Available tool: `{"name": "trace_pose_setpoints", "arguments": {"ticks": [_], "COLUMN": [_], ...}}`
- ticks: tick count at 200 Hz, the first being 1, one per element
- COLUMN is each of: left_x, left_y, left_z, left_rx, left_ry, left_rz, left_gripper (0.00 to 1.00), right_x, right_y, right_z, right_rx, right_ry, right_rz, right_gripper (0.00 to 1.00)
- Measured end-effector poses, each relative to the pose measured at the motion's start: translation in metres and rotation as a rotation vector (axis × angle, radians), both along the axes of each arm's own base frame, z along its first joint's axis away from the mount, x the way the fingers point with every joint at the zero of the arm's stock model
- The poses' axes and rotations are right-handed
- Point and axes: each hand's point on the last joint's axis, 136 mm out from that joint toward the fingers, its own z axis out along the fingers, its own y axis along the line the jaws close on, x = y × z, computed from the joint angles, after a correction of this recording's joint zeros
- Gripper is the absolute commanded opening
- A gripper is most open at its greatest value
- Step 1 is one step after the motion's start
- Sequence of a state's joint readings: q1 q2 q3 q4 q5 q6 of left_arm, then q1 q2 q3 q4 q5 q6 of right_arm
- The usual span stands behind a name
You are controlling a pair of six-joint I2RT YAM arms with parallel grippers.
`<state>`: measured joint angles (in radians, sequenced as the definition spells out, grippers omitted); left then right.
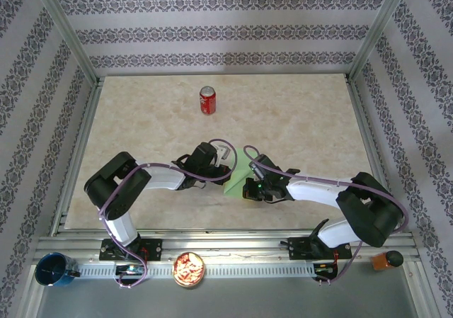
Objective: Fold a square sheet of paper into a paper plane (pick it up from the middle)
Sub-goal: Fold the triangle a second time at the center of the table.
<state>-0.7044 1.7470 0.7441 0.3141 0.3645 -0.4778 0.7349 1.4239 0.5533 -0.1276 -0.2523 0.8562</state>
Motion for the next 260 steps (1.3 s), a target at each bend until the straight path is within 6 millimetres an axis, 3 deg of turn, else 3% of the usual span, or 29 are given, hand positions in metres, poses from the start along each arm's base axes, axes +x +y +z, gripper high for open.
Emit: {"name": "trace_pose_setpoints", "arguments": {"ticks": [57, 118, 167, 260], "left_x": [-0.006, -0.008, -0.006, -0.005], "left_y": [-0.004, -0.005, -0.009, -0.014], "left_z": [-0.003, -0.003, 0.000, 0.003], "left_rx": [-0.014, -0.022, -0.032, -0.045], "left_ry": [0.027, 0.033, 0.034, 0.039], "left_rz": [-0.029, -0.039, -0.047, -0.060], "left_gripper": [0.00, 0.00, 0.00, 0.00], "right_x": [0.000, 0.011, 0.007, 0.003], "right_y": [0.000, 0.016, 0.013, 0.003], "right_z": [0.003, 0.025, 0.000, 0.000], "right_rx": [0.000, 0.075, 0.021, 0.031], "right_ry": [0.005, -0.046, 0.015, 0.022], "right_rz": [0.002, 0.010, 0.010, 0.135], "right_gripper": [0.02, 0.03, 0.01, 0.01]}}
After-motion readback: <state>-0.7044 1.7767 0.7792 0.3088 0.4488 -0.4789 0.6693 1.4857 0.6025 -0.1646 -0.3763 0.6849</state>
